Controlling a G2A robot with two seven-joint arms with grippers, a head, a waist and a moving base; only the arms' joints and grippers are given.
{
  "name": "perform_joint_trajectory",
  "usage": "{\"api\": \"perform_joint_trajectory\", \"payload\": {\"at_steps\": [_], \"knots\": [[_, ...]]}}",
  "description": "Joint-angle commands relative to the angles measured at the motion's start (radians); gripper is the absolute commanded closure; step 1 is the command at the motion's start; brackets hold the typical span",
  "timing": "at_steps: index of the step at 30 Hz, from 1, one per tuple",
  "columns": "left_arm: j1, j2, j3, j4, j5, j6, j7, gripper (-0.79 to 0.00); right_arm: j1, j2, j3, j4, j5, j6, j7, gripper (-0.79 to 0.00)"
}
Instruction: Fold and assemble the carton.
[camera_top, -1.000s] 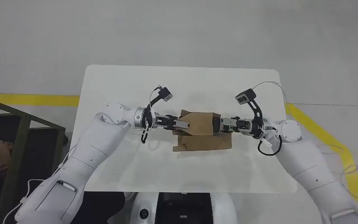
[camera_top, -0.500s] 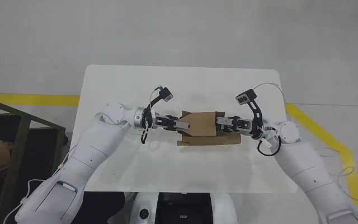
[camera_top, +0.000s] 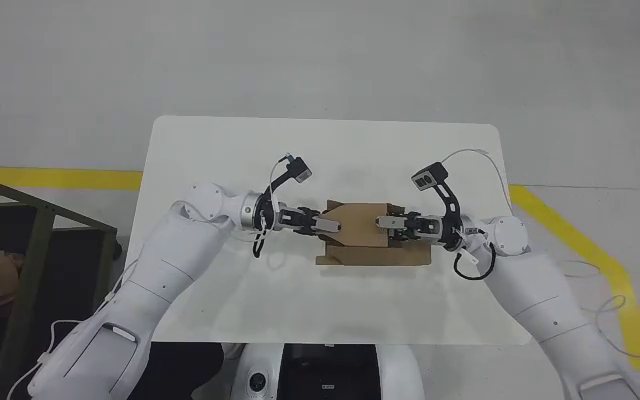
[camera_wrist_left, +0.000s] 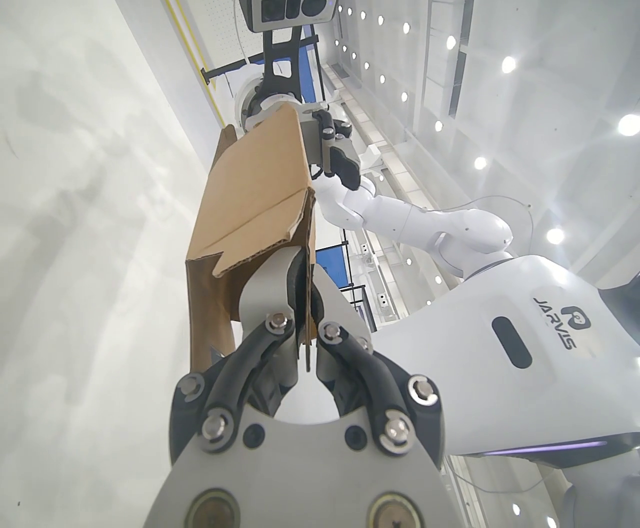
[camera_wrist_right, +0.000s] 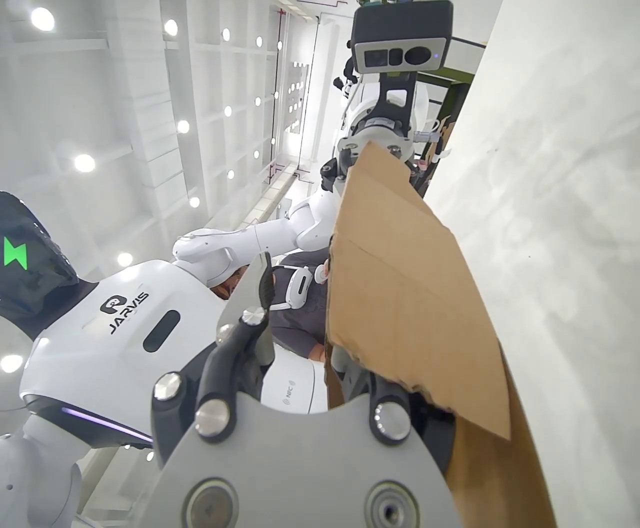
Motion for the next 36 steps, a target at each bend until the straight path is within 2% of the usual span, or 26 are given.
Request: {"api": "perform_joint_trajectory", "payload": {"at_steps": [1, 7, 12, 18, 19, 20, 21, 22, 36], "knots": [[0.000, -0.001, 0.000, 0.000, 0.000, 0.001, -0.001, 0.000, 0.001, -0.002, -0.001, 0.002, -0.007, 0.000, 0.001, -0.206], [-0.002, -0.002, 0.000, -0.001, 0.000, 0.006, -0.003, 0.000, 0.002, -0.005, -0.003, 0.006, -0.031, -0.002, -0.002, -0.139], [-0.002, -0.004, 0.001, -0.004, 0.001, 0.008, -0.005, 0.000, 0.002, -0.005, -0.005, 0.008, -0.048, -0.004, -0.004, 0.000], [-0.002, -0.005, 0.000, -0.004, 0.002, 0.009, -0.006, 0.000, 0.003, -0.005, -0.007, 0.009, -0.059, -0.004, -0.004, 0.000], [-0.002, -0.005, 0.000, -0.004, 0.003, 0.009, -0.006, -0.022, 0.003, -0.005, -0.008, 0.009, -0.061, -0.004, -0.004, 0.000], [-0.002, -0.005, -0.001, -0.004, 0.003, 0.010, -0.004, -0.151, 0.003, -0.004, -0.008, 0.010, -0.065, -0.003, -0.003, 0.000], [-0.001, -0.006, -0.002, -0.004, 0.003, 0.010, -0.002, -0.342, 0.004, -0.004, -0.008, 0.010, -0.068, -0.004, -0.004, 0.000], [-0.001, -0.005, -0.004, -0.004, 0.003, 0.010, 0.001, -0.785, 0.004, -0.003, -0.009, 0.011, -0.070, -0.004, -0.004, 0.000], [0.034, 0.006, -0.064, -0.063, -0.064, 0.044, -0.005, -0.785, 0.019, 0.005, -0.040, 0.033, -0.149, -0.023, -0.023, 0.000]]}}
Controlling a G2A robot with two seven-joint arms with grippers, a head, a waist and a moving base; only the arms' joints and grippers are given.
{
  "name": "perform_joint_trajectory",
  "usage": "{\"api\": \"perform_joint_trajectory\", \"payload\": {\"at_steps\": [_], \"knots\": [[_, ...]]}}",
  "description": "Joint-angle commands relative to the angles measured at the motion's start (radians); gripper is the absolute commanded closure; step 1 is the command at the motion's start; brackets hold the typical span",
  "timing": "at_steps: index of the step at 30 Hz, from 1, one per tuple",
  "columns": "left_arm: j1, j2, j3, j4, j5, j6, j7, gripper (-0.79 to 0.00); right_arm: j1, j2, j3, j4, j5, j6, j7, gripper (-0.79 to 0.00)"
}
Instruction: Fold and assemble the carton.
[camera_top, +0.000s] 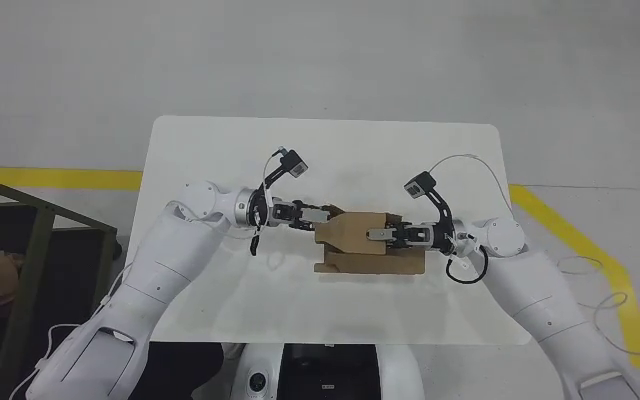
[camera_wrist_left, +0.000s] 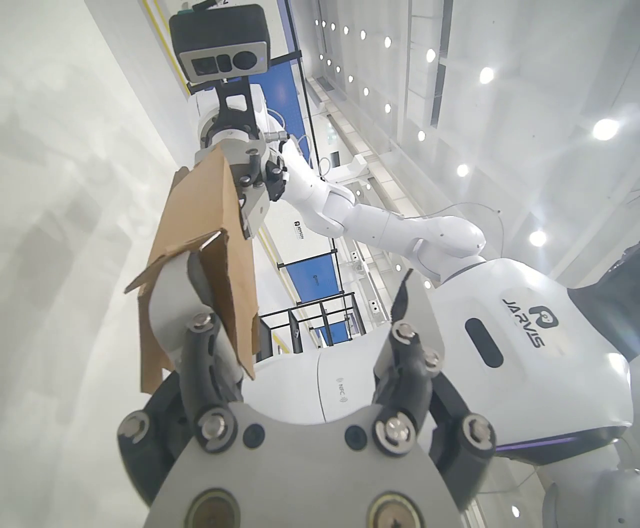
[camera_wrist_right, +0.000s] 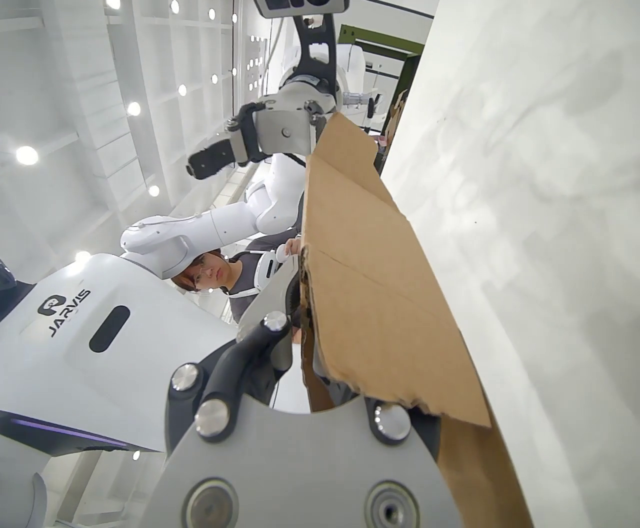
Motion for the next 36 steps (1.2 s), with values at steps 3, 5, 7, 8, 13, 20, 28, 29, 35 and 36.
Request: {"api": "perform_joint_trajectory", "payload": {"at_steps": [3, 5, 7, 8, 13, 20, 28, 29, 35, 36], "knots": [[0.009, 0.000, -0.011, -0.021, -0.036, 0.010, -0.002, -0.785, 0.007, 0.002, -0.012, 0.008, -0.022, -0.011, -0.011, 0.000], [0.011, 0.000, -0.015, -0.029, -0.055, 0.016, -0.003, -0.785, 0.010, 0.003, -0.018, 0.010, -0.027, -0.016, -0.016, 0.000], [0.012, -0.002, -0.015, -0.037, -0.072, 0.022, -0.005, -0.785, 0.013, 0.004, -0.024, 0.014, -0.031, -0.020, -0.020, 0.000], [0.012, -0.003, -0.015, -0.040, -0.079, 0.022, -0.005, -0.785, 0.014, 0.005, -0.026, 0.014, -0.031, -0.022, -0.022, 0.000], [0.007, -0.011, -0.001, -0.050, -0.098, 0.025, 0.002, -0.785, 0.019, 0.008, -0.037, 0.019, -0.031, -0.032, -0.033, 0.000], [-0.008, -0.022, 0.029, -0.052, -0.077, 0.020, 0.008, -0.785, 0.026, 0.013, -0.047, 0.018, -0.027, -0.043, -0.043, 0.000], [-0.021, -0.030, 0.049, -0.062, -0.024, 0.007, 0.025, -0.785, 0.032, 0.017, -0.054, 0.019, -0.017, -0.048, -0.048, 0.000], [-0.022, -0.031, 0.051, -0.063, -0.015, 0.005, 0.029, -0.785, 0.033, 0.017, -0.055, 0.019, -0.016, -0.049, -0.049, 0.000], [-0.024, -0.034, 0.059, -0.080, 0.038, -0.002, 0.054, -0.785, 0.037, 0.016, -0.060, 0.022, -0.007, -0.050, -0.050, 0.000], [-0.023, -0.034, 0.060, -0.082, 0.040, -0.002, 0.056, -0.785, 0.037, 0.016, -0.061, 0.022, -0.007, -0.050, -0.051, 0.000]]}}
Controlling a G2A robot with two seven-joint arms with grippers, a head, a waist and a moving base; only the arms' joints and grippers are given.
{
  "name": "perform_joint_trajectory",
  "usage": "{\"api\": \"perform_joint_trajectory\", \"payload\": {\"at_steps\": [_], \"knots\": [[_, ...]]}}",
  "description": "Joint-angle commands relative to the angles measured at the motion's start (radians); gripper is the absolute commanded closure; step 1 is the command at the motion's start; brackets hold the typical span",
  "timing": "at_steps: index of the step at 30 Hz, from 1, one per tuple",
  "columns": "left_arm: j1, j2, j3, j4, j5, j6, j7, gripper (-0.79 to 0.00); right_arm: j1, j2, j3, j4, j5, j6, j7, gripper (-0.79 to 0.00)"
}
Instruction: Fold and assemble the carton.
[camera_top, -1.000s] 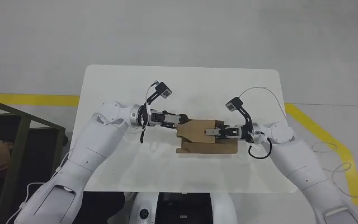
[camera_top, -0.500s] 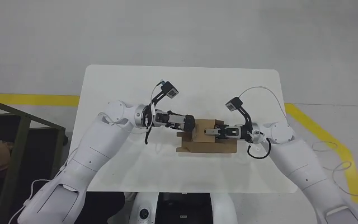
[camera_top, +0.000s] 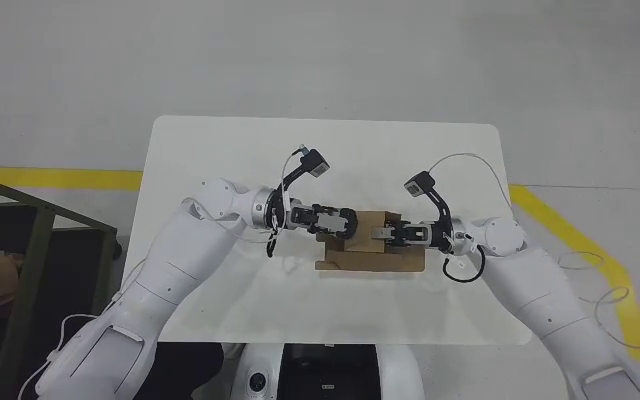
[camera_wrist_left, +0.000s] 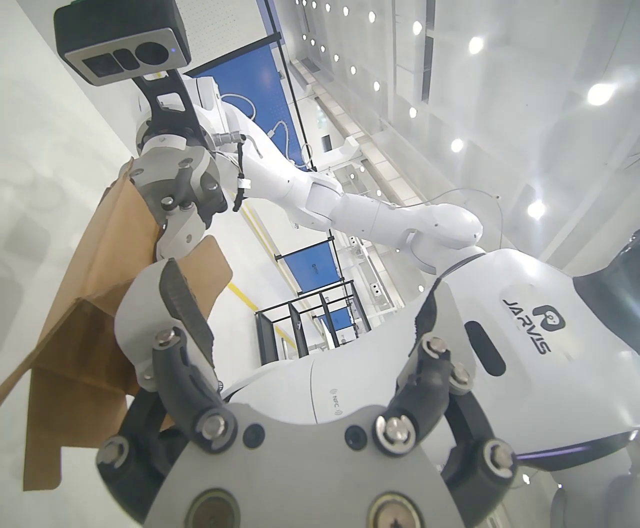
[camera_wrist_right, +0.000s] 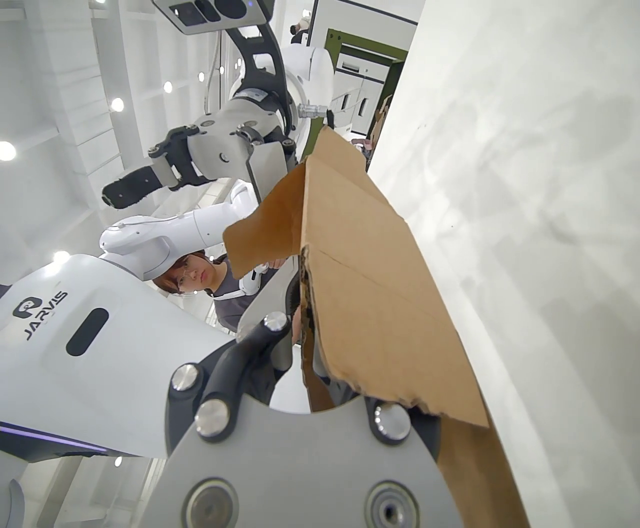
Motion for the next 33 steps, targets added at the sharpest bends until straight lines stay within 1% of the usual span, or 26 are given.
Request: {"api": "perform_joint_trajectory", "payload": {"at_steps": [1, 22, 28, 33], "knots": [[0.000, -0.001, 0.001, -0.005, 0.005, 0.002, 0.003, -0.785, 0.001, 0.000, -0.001, 0.001, 0.002, -0.001, -0.001, 0.000], [0.007, 0.006, 0.001, -0.093, 0.227, -0.004, 0.080, -0.785, 0.011, -0.007, -0.004, 0.017, -0.008, -0.004, -0.004, 0.000], [0.014, 0.009, -0.013, -0.116, 0.222, 0.004, 0.090, -0.785, 0.012, -0.009, 0.000, 0.029, -0.012, -0.007, -0.007, 0.000], [0.017, 0.014, -0.026, -0.133, 0.195, 0.032, 0.068, -0.785, 0.014, -0.011, 0.002, 0.038, -0.022, -0.007, -0.007, 0.000]]}}
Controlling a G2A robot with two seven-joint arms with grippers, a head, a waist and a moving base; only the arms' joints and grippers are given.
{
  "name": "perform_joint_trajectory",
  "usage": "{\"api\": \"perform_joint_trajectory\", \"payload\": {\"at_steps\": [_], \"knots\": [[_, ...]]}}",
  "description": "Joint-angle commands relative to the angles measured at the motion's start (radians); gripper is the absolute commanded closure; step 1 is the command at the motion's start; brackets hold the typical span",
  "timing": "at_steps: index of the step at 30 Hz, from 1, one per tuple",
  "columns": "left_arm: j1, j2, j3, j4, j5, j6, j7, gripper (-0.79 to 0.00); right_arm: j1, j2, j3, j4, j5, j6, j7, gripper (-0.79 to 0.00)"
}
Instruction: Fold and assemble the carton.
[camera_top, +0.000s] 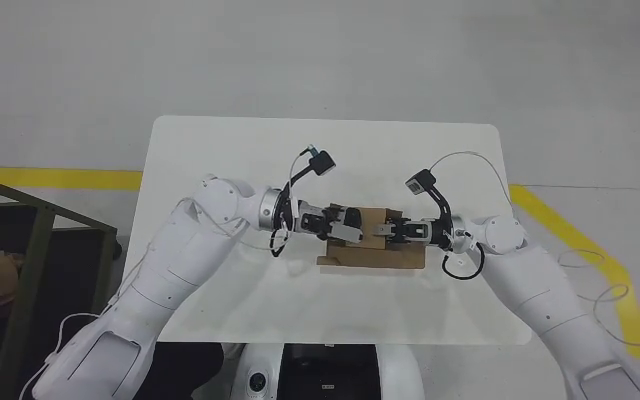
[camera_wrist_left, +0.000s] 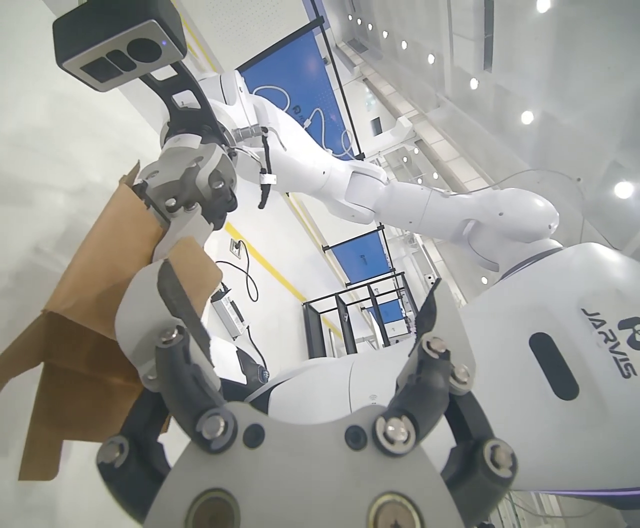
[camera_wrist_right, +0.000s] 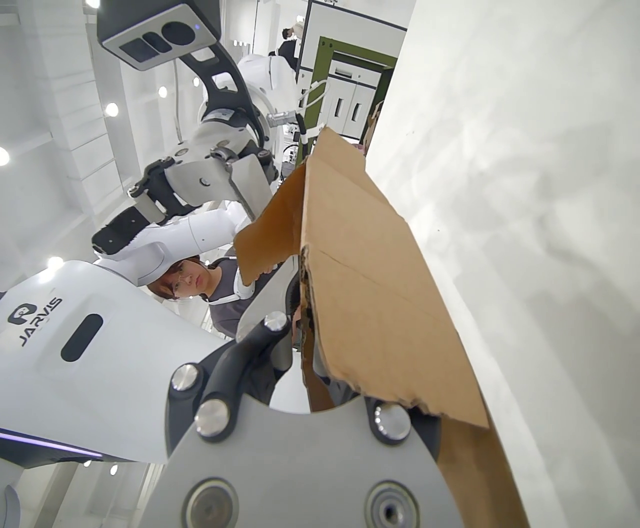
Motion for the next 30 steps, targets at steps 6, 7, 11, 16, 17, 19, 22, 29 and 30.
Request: {"api": "perform_joint_trajectory", "payload": {"at_steps": [6, 7, 11, 16, 17, 19, 22, 29, 30], "knots": [[0.003, 0.000, 0.018, -0.007, 0.043, 0.013, 0.002, -0.785, 0.002, -0.004, 0.001, 0.001, -0.003, 0.000, 0.000, 0.000], [0.003, -0.001, 0.023, -0.007, 0.045, 0.014, 0.003, -0.785, 0.002, -0.005, 0.002, 0.000, -0.004, -0.001, -0.001, 0.000], [0.000, -0.003, 0.038, -0.004, 0.061, 0.010, 0.007, -0.785, 0.007, -0.007, 0.004, 0.006, -0.001, 0.003, 0.003, 0.000], [-0.004, -0.005, 0.048, 0.006, 0.073, 0.011, 0.014, -0.785, 0.009, -0.011, 0.006, 0.016, 0.008, 0.003, 0.003, 0.000], [-0.005, -0.005, 0.047, 0.010, 0.071, 0.012, 0.016, -0.785, 0.008, -0.012, 0.007, 0.017, 0.011, 0.003, 0.003, 0.000], [-0.006, -0.005, 0.037, 0.020, 0.047, 0.011, 0.027, -0.785, 0.007, -0.013, 0.008, 0.020, 0.013, 0.002, 0.002, 0.000], [-0.002, -0.002, 0.010, 0.032, 0.001, 0.006, 0.030, -0.785, 0.000, -0.012, 0.015, 0.020, 0.015, -0.001, -0.001, 0.000], [0.033, 0.011, -0.061, 0.043, -0.081, 0.004, 0.050, -0.785, -0.014, -0.006, 0.037, 0.016, 0.015, 0.001, 0.001, 0.000], [0.039, 0.012, -0.070, 0.043, -0.081, 0.005, 0.054, -0.785, -0.015, -0.006, 0.040, 0.015, 0.014, 0.002, 0.002, 0.000]]}}
